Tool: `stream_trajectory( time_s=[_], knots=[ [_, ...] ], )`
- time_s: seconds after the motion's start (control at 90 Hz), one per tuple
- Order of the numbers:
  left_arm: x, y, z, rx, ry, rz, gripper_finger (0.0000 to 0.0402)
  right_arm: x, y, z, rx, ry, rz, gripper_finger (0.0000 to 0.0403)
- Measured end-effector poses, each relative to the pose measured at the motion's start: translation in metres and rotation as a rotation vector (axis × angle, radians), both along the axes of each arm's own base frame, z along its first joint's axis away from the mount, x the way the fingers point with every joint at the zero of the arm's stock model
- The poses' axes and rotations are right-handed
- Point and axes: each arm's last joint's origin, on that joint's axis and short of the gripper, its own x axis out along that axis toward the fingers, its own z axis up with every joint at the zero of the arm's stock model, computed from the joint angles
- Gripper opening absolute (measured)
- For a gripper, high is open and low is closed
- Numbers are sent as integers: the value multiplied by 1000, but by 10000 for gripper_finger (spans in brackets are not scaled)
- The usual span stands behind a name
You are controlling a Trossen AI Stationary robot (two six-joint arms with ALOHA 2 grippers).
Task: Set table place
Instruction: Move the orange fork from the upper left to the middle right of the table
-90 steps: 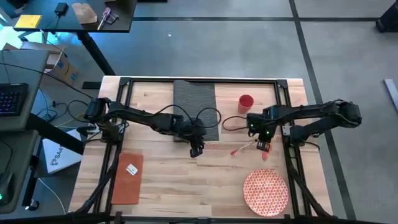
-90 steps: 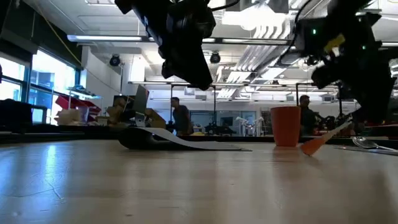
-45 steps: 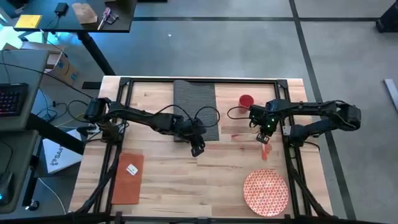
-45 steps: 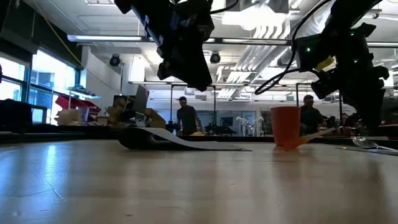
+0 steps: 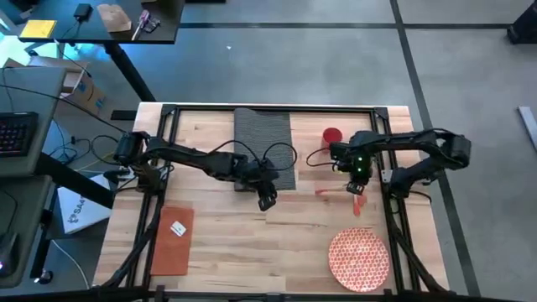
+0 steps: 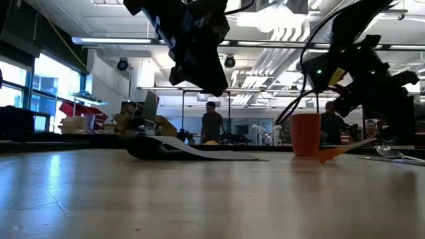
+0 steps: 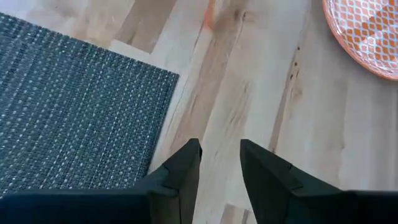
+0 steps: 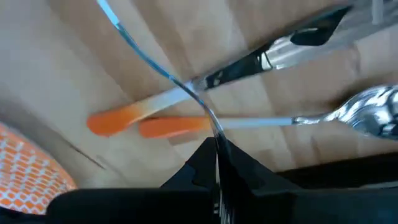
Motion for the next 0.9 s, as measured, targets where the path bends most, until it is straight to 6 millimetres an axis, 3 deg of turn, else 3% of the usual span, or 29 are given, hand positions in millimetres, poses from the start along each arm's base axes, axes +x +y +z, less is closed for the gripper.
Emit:
stream_trajectory(
  time_s=[0.322,0.689,0.9],
  knots=[
    [-1,0,-1,-13,10,-12,101,24,-11,-4,-23,44,25,10],
    [-1,-1,0,-17,13,-27,101,29,-17,15,-183,142,21,153],
    [-2,-1,-1,-17,29,-28,101,32,-20,35,-241,186,-1,177]
  ],
)
